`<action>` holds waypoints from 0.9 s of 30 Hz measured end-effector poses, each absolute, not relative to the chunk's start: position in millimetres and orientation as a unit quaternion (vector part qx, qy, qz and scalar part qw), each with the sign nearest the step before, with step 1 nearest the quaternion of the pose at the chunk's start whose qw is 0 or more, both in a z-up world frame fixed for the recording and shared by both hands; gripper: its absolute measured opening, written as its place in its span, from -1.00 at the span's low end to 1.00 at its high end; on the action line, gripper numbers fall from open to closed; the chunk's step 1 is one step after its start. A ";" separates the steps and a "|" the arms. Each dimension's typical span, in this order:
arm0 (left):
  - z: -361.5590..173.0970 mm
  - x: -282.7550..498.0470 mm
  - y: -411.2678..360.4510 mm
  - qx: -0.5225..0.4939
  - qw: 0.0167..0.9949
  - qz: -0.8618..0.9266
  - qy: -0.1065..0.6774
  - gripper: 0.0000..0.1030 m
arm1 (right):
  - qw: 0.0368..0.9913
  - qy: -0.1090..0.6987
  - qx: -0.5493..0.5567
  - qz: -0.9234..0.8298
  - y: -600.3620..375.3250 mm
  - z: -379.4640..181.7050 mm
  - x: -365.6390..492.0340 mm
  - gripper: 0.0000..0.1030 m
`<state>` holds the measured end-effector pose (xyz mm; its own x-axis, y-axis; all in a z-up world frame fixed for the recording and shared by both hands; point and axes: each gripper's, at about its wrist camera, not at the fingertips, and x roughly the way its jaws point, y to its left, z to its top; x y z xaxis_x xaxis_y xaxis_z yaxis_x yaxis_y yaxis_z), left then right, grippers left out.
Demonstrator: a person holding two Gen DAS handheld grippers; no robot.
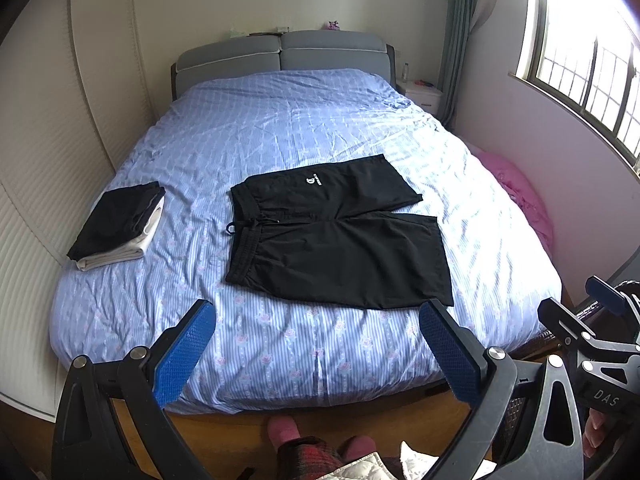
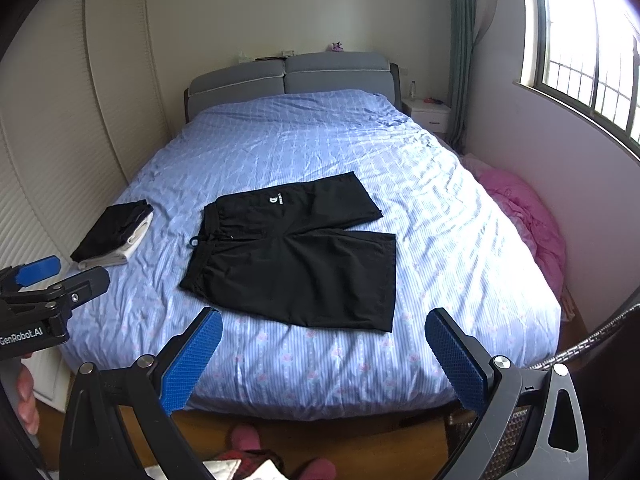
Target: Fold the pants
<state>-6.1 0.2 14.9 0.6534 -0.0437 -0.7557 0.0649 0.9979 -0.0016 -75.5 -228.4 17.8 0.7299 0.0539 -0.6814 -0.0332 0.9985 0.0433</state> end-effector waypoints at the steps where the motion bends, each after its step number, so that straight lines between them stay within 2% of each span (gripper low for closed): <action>1: 15.5 -6.0 0.4 0.013 0.910 -0.029 0.414 1.00 | 0.930 0.367 0.015 0.025 -228.8 17.6 -76.3 0.99; 27: 16.5 -7.5 3.0 0.008 0.912 -0.022 0.410 1.00 | 0.931 0.362 0.021 0.032 -234.1 22.4 -70.8 0.99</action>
